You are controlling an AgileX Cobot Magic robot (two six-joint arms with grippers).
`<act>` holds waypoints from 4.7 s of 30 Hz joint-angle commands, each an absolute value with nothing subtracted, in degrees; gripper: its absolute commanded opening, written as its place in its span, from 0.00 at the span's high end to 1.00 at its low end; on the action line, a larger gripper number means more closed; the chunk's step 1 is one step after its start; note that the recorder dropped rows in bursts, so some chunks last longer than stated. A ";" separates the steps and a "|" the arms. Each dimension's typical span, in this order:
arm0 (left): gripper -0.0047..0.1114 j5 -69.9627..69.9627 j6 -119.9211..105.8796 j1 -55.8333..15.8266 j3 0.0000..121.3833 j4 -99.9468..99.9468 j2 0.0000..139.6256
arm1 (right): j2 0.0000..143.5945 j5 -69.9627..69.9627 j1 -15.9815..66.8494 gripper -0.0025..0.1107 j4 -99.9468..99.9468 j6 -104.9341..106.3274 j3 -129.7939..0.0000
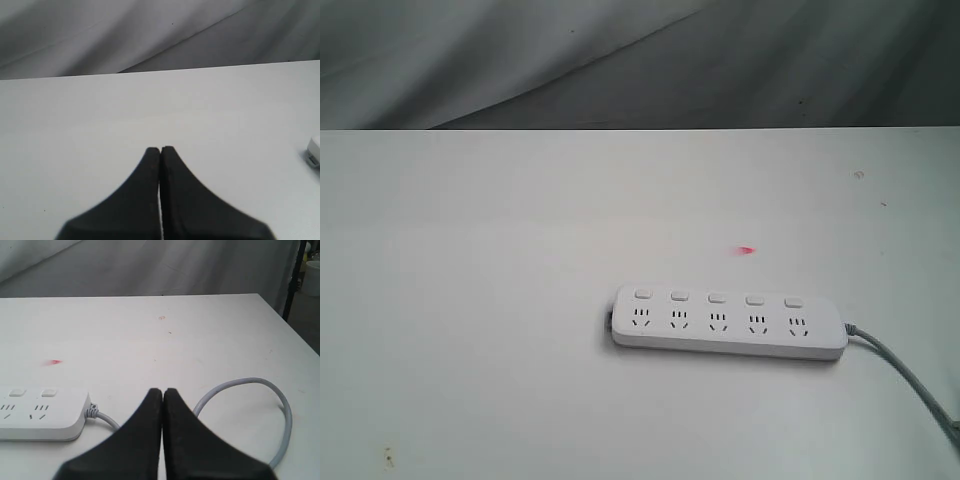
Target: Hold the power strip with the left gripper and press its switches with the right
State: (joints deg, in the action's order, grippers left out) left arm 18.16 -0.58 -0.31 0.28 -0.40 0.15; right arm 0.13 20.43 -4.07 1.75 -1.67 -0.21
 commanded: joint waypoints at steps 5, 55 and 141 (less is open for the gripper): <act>0.96 17.93 -0.56 -0.56 0.00 -0.42 0.00 | 0.00 19.56 -4.50 0.98 1.55 -1.84 0.00; 0.96 55.32 -68.76 13.84 57.73 50.21 57.65 | 0.00 19.56 -4.50 0.98 1.55 -1.84 0.00; 0.21 52.86 -119.96 -14.19 74.83 66.30 123.29 | 0.00 19.56 -4.50 0.98 1.55 -1.84 0.00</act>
State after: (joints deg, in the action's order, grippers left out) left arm 51.08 -119.55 -13.99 73.92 65.35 122.54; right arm 0.13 20.43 -4.07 1.75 -1.67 -0.21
